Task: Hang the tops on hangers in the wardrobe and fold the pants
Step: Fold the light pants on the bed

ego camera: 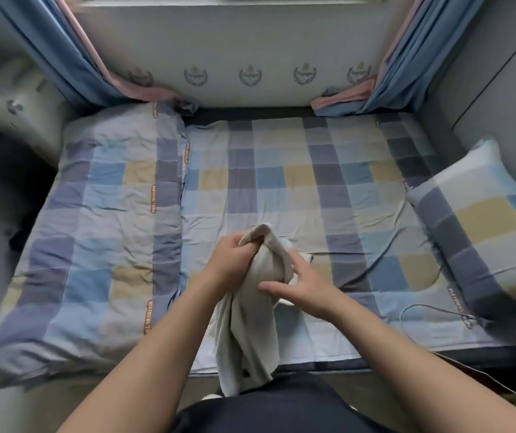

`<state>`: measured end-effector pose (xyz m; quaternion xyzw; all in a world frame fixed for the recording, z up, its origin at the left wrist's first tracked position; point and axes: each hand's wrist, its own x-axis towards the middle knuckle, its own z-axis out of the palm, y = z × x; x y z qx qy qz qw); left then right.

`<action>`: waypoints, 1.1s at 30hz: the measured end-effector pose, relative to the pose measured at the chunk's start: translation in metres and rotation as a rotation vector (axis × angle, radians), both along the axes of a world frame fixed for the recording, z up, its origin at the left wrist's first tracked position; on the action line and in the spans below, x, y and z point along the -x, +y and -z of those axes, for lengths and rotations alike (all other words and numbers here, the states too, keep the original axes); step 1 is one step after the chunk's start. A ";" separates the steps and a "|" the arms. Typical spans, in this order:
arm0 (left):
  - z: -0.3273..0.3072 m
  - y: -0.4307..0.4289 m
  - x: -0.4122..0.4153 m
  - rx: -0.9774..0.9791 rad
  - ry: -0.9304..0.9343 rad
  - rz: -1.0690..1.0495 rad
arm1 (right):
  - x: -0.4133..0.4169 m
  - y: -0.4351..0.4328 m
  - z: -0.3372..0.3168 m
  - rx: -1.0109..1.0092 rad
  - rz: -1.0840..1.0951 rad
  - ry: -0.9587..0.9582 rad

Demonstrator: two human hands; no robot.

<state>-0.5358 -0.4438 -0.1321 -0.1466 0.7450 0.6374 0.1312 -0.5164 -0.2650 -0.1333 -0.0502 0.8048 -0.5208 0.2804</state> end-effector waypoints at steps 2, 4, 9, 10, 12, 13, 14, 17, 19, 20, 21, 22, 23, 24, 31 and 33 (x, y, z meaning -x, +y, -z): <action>-0.003 0.005 0.005 0.051 -0.002 -0.035 | -0.002 -0.003 0.008 -0.020 0.085 0.045; -0.008 0.009 0.010 0.097 0.014 -0.045 | -0.004 -0.005 0.017 -0.055 0.151 0.069; -0.022 0.010 0.026 0.205 0.064 -0.022 | 0.006 0.007 0.031 -0.070 0.184 0.029; -0.023 0.007 0.030 0.208 0.070 -0.038 | 0.010 0.011 0.033 -0.027 0.207 0.015; -0.024 -0.004 0.041 0.245 0.090 -0.089 | 0.020 0.022 0.030 0.013 0.259 0.043; -0.024 -0.011 0.047 0.281 0.107 -0.113 | 0.026 0.027 0.025 0.031 0.285 0.055; -0.023 -0.017 0.055 0.315 0.122 -0.128 | 0.033 0.032 0.020 0.066 0.309 0.048; -0.025 -0.025 0.072 0.419 0.112 -0.136 | 0.055 0.034 -0.006 0.183 0.347 -0.035; -0.028 -0.021 0.074 0.421 0.116 -0.112 | 0.073 0.025 -0.018 0.259 0.427 -0.117; -0.029 -0.018 0.072 0.379 0.139 -0.080 | 0.080 0.020 -0.022 0.303 0.482 -0.173; -0.029 -0.015 0.067 0.325 0.163 -0.020 | 0.086 0.014 -0.026 0.337 0.532 -0.233; -0.027 -0.014 0.059 0.260 0.172 0.057 | 0.090 0.008 -0.029 0.365 0.566 -0.280; -0.023 -0.012 0.049 0.191 0.164 0.140 | 0.093 0.004 -0.032 0.395 0.576 -0.313; -0.019 -0.011 0.038 0.134 0.153 0.209 | 0.095 -0.002 -0.037 0.422 0.560 -0.338; 0.000 -0.012 0.020 0.170 0.354 0.034 | 0.092 -0.029 -0.054 0.532 0.342 -0.390; -0.001 -0.023 0.024 0.190 0.386 0.016 | 0.091 -0.029 -0.052 0.498 0.299 -0.369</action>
